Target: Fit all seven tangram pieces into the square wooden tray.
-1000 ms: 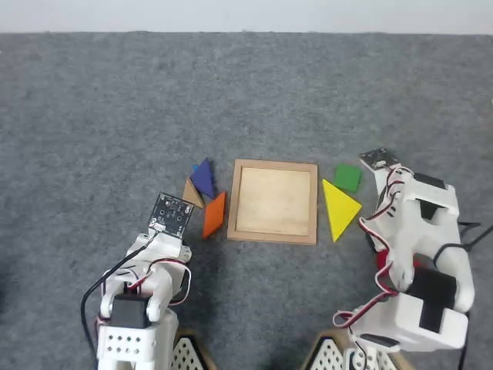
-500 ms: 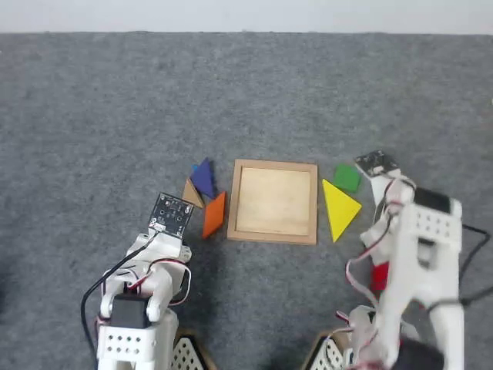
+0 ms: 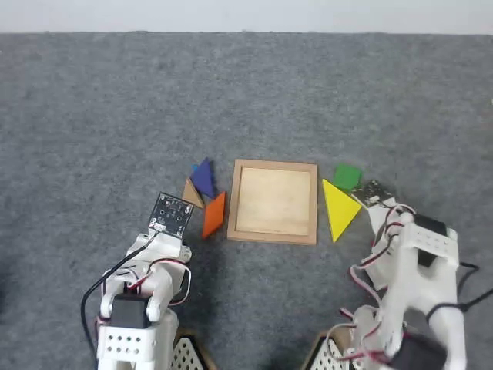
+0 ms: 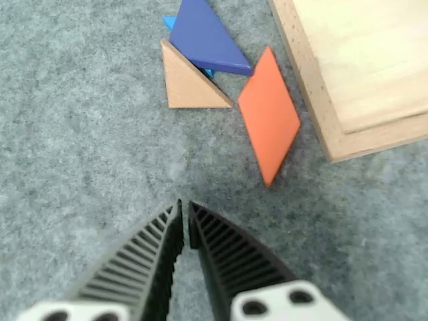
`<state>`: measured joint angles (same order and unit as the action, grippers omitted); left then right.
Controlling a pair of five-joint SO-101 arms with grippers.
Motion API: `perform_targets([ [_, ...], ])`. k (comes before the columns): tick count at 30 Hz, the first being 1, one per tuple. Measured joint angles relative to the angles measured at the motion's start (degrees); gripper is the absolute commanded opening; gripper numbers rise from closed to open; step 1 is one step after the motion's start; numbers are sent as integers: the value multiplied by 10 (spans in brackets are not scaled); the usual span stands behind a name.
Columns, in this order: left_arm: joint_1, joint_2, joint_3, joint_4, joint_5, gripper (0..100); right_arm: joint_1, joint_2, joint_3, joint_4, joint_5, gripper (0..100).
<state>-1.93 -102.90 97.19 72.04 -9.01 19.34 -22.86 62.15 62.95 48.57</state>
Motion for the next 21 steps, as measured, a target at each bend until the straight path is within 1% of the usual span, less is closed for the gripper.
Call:
perform_targets([
  [5, 0, 0, 0, 0, 0, 15, 23, 62, -30, -18, 12, 325],
  [13, 0, 0, 0, 0, 0, 15, 25, 132, -94, -18, 12, 325],
  [18, 0, 0, 0, 0, 0, 15, 31, 193, -150, -16, -25, 325],
  [21, 0, 0, 0, 0, 0, 15, 33, 229, -191, -15, -62, 325],
])
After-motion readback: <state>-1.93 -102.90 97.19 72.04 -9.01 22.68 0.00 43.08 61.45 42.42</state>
